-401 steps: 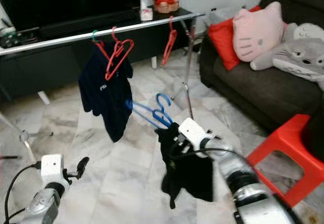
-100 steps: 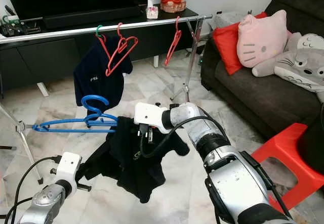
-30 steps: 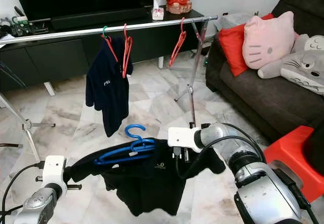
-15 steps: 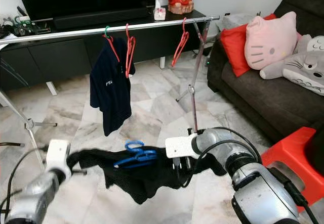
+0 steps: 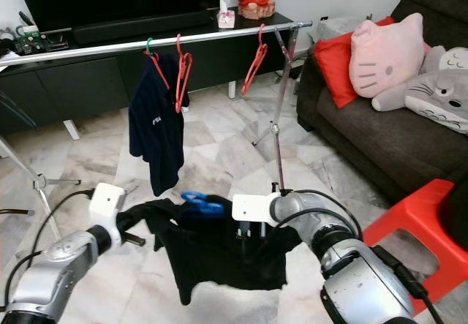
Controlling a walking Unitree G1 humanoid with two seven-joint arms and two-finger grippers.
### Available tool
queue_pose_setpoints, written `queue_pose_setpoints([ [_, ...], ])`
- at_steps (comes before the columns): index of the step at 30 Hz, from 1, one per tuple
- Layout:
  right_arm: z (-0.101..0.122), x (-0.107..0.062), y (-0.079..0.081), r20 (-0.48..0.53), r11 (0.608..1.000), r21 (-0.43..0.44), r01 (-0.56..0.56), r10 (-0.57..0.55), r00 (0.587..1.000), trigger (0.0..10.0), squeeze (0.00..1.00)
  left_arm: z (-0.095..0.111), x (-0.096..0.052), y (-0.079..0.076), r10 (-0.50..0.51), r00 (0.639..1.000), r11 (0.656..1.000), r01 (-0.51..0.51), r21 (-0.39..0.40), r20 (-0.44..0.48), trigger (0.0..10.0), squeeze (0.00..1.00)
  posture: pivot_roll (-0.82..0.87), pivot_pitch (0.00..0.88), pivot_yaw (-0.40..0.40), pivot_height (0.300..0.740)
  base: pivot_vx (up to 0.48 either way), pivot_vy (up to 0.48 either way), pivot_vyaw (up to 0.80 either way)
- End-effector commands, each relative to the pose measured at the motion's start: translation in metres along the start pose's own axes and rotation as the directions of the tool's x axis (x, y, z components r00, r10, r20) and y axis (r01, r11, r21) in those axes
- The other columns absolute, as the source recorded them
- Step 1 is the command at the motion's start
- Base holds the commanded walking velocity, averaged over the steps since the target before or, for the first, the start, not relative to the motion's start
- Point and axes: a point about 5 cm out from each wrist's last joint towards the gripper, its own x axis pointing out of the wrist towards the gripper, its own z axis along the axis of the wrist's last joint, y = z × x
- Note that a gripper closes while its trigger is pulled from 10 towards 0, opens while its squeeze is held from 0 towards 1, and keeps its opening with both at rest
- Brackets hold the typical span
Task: Hang hanger
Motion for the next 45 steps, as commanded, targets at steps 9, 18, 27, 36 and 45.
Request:
queue_pose_setpoints([
  [9, 0.014, 0.003, -0.007, 0.052, 0.996, 0.077, 0.044, -0.048, 0.997, 10.0, 0.0, 0.019, 0.006, -0.033, -0.17, 0.984, 0.985, 0.169, 0.021, 0.052, 0.0, 0.0, -0.08, 0.0, 0.0, 0.74, 0.0, 0.0, 0.0],
  [18, 0.014, 0.003, -0.007, 0.052, 0.996, 0.077, 0.044, -0.048, 0.997, 10.0, 0.0, 0.019, 0.006, -0.033, -0.17, 0.984, 0.985, 0.169, 0.021, 0.052, 0.0, 0.0, -0.08, 0.0, 0.0, 0.74, 0.0, 0.0, 0.0],
  [27, 0.014, 0.003, -0.007, 0.052, 0.996, 0.077, 0.044, -0.048, 0.997, 10.0, 0.0, 0.019, 0.006, -0.033, -0.17, 0.984, 0.985, 0.169, 0.021, 0.052, 0.0, 0.0, -0.08, 0.0, 0.0, 0.74, 0.0, 0.0, 0.0],
  [36, 0.014, 0.003, -0.007, 0.052, 0.996, 0.077, 0.044, -0.048, 0.997, 10.0, 0.0, 0.019, 0.006, -0.033, -0.17, 0.984, 0.985, 0.169, 0.021, 0.052, 0.0, 0.0, -0.08, 0.0, 0.0, 0.74, 0.0, 0.0, 0.0],
  [45, 0.031, 0.005, -0.016, 0.13, 0.951, 0.28, 0.132, -0.174, 0.976, 10.0, 0.0, 0.008, -0.002, -0.079, -0.459, 0.879, 0.86, 0.476, 0.184, -0.127, 10.0, 0.0, -0.07, 0.0, 0.004, 0.74, 0.0, 0.0, 0.0],
])
